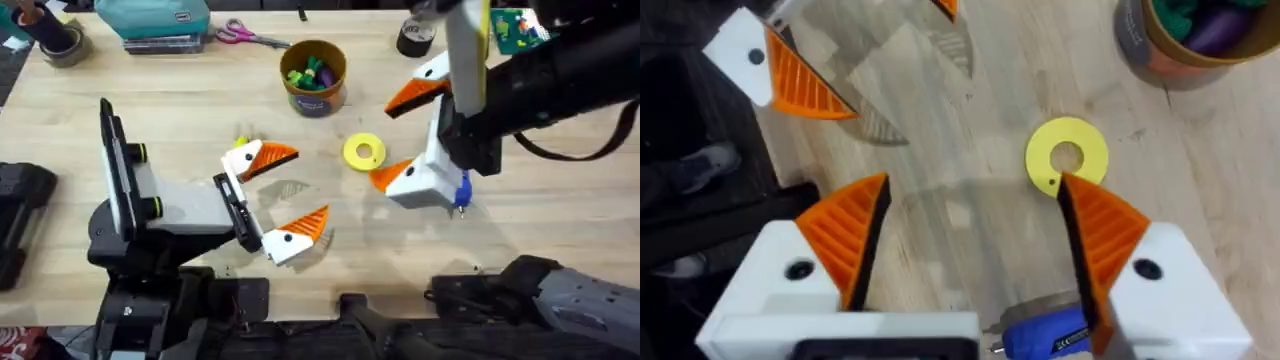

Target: Pick up the gripper from the table and insert it into the empty holder that is missing its gripper. Then pick up a screw, insert it into the mounting hole, and use the screwdriver to tighten it. Finally, clean up the table by picking up the vegetable and placing it into the bucket.

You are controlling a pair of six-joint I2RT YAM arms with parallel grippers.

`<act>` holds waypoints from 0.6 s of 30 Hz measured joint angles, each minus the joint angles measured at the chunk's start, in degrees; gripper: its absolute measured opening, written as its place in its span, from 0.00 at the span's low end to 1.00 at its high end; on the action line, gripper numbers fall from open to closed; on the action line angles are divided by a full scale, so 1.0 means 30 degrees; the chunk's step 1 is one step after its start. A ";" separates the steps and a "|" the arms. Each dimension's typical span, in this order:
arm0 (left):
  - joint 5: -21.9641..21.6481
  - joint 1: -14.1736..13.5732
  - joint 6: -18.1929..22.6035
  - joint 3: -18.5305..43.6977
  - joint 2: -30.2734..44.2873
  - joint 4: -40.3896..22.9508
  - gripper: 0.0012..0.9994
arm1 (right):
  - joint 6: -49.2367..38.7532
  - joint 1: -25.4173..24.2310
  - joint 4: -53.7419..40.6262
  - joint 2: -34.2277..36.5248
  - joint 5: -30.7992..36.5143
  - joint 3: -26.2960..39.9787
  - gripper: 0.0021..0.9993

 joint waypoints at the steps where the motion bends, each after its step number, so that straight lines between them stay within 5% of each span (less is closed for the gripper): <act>1: 0.0000 0.0000 0.0000 0.0000 0.0000 0.0000 0.99 | -0.0071 -0.0004 0.0005 0.0017 -0.0084 0.0000 1.00; 18: 0.0000 0.0000 -0.0007 0.0000 0.0000 0.0000 0.99 | -0.0422 -0.0004 0.0015 0.0022 -0.0412 0.0000 1.00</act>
